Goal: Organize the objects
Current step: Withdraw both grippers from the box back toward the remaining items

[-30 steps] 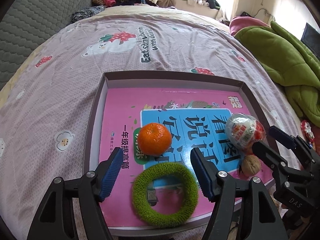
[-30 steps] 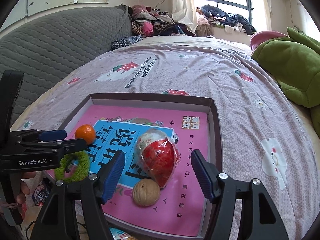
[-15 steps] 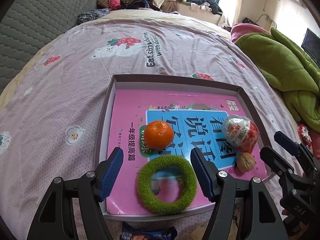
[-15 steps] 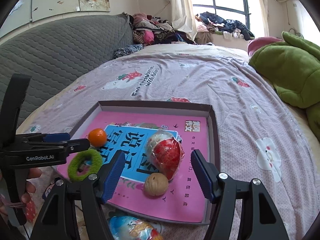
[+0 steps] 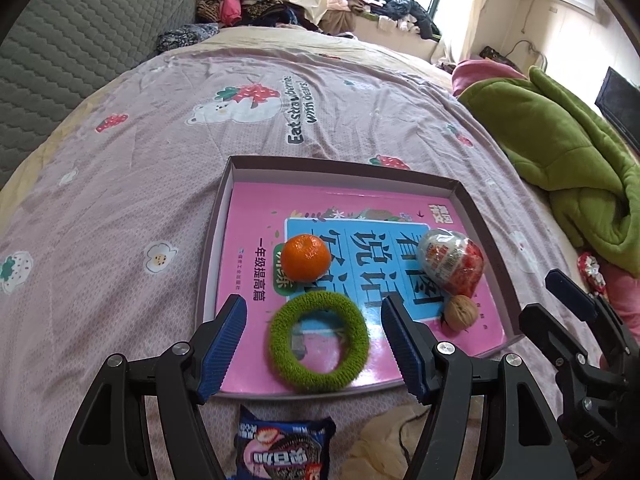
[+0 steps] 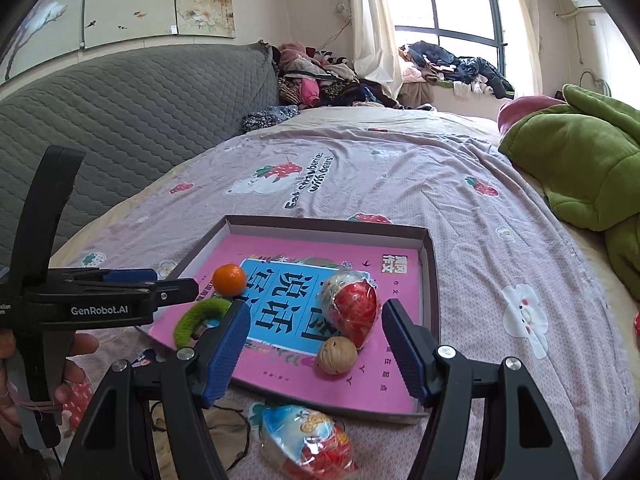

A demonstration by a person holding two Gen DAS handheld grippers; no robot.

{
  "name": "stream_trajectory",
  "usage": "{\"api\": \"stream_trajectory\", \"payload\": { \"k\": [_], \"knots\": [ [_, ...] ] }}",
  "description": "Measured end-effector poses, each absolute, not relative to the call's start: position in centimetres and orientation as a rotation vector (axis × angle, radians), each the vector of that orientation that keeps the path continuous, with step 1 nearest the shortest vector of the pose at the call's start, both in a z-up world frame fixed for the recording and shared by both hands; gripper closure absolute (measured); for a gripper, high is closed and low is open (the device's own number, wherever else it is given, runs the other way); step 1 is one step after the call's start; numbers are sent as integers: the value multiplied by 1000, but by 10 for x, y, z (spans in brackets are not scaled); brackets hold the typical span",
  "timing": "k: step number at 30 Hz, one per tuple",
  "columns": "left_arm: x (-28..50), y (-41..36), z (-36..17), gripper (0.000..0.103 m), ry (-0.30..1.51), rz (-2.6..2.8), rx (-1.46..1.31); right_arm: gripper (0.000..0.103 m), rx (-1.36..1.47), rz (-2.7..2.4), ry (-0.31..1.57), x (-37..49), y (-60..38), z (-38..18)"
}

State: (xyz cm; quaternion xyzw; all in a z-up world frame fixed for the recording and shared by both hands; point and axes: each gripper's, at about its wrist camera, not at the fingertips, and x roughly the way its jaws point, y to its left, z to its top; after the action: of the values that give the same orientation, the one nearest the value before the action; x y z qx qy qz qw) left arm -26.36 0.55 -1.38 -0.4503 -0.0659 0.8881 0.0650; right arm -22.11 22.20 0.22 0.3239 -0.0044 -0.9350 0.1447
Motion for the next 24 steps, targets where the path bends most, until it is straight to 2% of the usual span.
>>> {"api": "stream_trajectory", "payload": {
  "k": [24],
  "knots": [
    [-204,-9,10,32,-172,2709,-1304,35,871,-2690,14,-167,211,30]
  ]
}}
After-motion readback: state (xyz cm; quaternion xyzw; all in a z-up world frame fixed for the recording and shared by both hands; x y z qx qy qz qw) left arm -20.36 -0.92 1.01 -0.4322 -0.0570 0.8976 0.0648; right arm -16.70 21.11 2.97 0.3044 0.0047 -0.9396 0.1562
